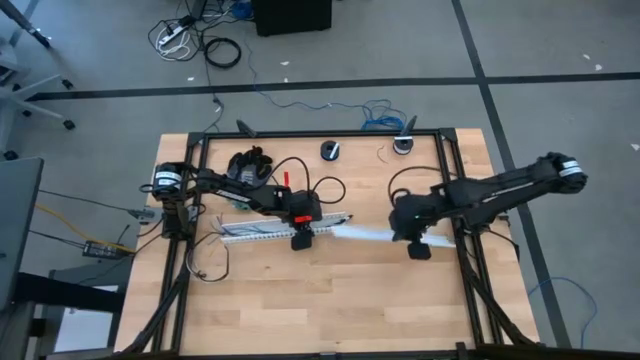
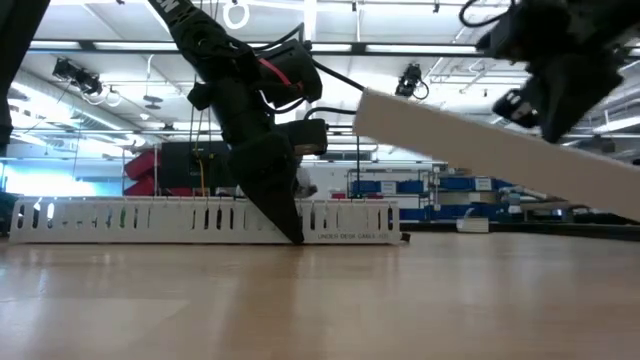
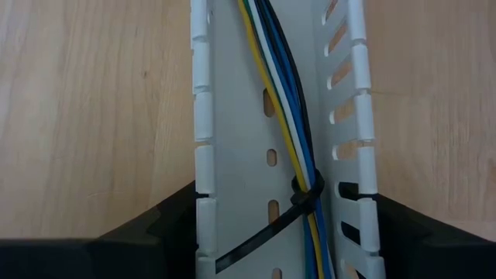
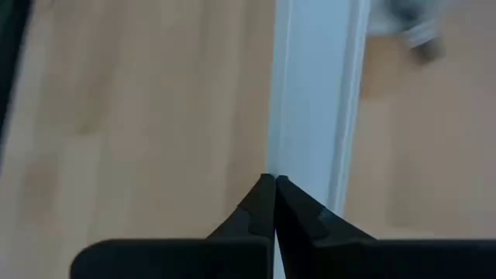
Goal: Ziptie cables
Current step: Close the white cable duct
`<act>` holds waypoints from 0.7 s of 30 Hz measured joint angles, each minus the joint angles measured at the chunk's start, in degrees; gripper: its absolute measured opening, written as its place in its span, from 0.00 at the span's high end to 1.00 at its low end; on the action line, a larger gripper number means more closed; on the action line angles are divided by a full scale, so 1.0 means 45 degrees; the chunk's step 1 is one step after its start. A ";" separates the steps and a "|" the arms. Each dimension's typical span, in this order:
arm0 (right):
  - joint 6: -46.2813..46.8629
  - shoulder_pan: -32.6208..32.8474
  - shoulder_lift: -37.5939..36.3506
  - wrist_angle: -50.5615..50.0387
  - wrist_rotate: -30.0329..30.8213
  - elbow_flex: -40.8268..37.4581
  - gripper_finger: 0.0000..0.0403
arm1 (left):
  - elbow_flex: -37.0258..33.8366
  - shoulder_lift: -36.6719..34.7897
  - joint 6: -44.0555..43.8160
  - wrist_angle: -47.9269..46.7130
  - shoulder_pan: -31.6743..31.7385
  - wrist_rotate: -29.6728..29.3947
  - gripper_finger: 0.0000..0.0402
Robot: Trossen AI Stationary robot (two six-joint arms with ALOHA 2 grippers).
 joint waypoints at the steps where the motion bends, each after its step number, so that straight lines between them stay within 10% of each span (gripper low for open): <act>1: 0.0013 -0.0030 -0.0229 0.0000 0.0446 0.0000 1.00 | 0.0000 0.0000 0.0014 0.0012 0.0000 0.0000 0.39; 5: -0.0069 -0.0419 -0.0675 0.0060 0.0166 0.0000 1.00 | 0.0000 0.0000 0.0015 0.0026 -0.0013 -0.0001 0.39; 16: 0.0335 -0.2876 -0.0141 0.0466 -0.8815 0.0000 1.00 | 0.0000 0.0000 0.0685 0.0070 -0.0195 -0.0078 0.39; 21: -0.0100 -0.4375 0.0210 0.0396 -0.9369 0.0000 1.00 | 0.0000 0.0000 0.0753 0.0132 -0.0233 -0.0083 0.39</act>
